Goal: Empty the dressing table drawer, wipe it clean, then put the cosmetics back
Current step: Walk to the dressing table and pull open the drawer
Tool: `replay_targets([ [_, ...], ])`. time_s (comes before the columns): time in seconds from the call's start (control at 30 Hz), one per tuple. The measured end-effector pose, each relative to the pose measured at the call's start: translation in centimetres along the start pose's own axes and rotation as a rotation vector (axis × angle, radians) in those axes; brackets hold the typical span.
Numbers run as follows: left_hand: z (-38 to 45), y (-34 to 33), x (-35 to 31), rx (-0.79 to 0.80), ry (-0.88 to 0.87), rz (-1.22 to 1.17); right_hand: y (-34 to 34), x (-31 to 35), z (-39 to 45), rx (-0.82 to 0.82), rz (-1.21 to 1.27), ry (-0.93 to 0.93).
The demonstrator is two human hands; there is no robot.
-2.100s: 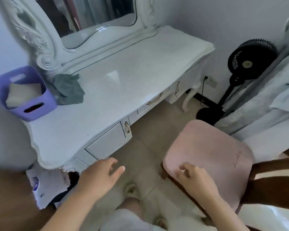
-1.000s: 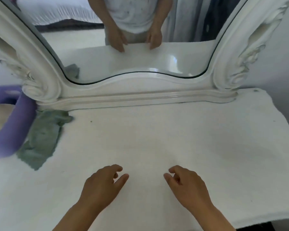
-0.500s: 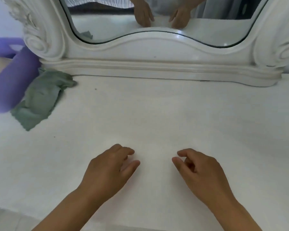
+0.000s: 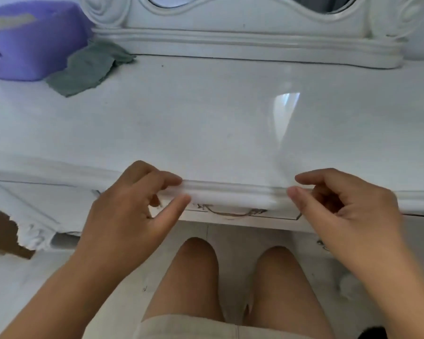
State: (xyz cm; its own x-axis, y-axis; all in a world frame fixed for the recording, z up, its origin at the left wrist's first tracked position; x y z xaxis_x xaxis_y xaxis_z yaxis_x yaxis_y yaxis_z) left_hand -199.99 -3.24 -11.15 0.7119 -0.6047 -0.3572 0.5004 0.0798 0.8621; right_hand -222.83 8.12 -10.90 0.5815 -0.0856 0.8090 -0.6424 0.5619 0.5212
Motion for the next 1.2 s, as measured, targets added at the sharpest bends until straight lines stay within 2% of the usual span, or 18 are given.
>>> replay_targets([
  [0.17, -5.6, -2.9, 1.3, 0.143, 0.028, 0.065, -2.4, -1.8, -6.1, 0.054, -0.094, 0.007],
  [0.37, -6.8, -7.2, -0.6, 0.289, -0.147, 0.115, -5.7, -3.1, -7.5, 0.1, -0.21, 0.014],
  [0.5, -5.9, -9.7, -2.3, 0.346, -0.186, 0.103, -7.4, -3.7, -7.2, 0.127, -0.24, 0.01],
  [0.7, -3.3, -12.4, -2.8, 0.292, -0.228, 0.211, -8.2, -4.0, -5.8, 0.112, -0.201, -0.009],
  [0.87, -2.2, -12.0, -3.5, 0.235, -0.215, 0.189, -7.7, -3.7, -5.5, 0.091, -0.17, 0.012],
  [1.07, -4.7, -9.8, -4.6, 0.252, -0.196, 0.189, -5.5, -3.1, -6.2, 0.017, -0.088, 0.072],
  [1.17, -5.9, -7.3, -5.3, 0.191, -0.217, 0.11, -4.3, -2.3, -6.9, -0.037, -0.056, 0.131],
  [1.2, -6.3, -6.0, -5.4, 0.118, -0.233, 0.055, -4.0, -2.0, -7.1, -0.049, -0.051, 0.151],
])
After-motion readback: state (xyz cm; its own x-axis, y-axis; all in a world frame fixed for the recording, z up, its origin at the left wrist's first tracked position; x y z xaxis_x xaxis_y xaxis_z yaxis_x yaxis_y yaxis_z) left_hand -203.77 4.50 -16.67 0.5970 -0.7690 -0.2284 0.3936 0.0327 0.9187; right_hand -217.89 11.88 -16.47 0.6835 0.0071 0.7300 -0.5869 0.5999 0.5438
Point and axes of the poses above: each hand's wrist, its own z-axis towards the middle knuckle, its own y-axis out of the back of the hand, x = y × z, the point moved 8 cm from there along z, towards the middle knuckle, and after that the axes turned 9 degrees about z, right-handed, at the moved point
